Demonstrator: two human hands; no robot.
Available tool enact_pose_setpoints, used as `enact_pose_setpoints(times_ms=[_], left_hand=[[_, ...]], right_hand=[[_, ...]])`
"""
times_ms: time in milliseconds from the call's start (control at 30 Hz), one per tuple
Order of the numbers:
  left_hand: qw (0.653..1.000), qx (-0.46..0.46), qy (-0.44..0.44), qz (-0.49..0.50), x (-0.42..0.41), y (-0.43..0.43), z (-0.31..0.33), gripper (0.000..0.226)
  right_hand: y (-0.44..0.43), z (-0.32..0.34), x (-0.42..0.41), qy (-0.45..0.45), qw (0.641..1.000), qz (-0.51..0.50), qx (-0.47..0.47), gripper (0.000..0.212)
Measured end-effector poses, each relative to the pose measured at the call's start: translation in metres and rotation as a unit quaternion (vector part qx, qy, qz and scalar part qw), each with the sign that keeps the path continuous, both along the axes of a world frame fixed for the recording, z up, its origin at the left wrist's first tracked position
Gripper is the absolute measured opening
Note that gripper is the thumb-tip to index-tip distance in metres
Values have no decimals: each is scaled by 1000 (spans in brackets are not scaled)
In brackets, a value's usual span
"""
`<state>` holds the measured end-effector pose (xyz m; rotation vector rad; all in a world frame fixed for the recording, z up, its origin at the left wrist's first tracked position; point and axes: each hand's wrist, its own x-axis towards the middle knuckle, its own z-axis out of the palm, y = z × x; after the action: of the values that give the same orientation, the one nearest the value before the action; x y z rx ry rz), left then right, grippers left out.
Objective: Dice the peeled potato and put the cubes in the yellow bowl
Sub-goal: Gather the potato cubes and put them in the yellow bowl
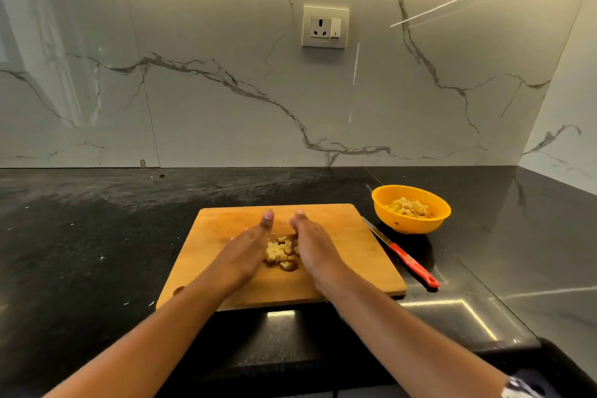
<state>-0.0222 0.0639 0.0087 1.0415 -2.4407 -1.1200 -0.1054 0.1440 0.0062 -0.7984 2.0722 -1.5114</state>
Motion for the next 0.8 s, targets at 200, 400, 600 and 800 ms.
enact_pose_setpoints(times_ms=[200,400,600,800], left_hand=[[961,172,209,60,-19,17,1,77],[814,326,439,197,-33,24,-5,75],[662,437,554,253,-35,15,-10,68],[603,483,579,258,-31,16,-7,70]], right_hand=[[-24,2,19,-153,982,-53,-96,65],[-30,6,15,-337,923,-101,-154,74],[-31,5,12,-432,870,-86,-220,76],[-36,-1,10,-450,843,-105,-275,73]])
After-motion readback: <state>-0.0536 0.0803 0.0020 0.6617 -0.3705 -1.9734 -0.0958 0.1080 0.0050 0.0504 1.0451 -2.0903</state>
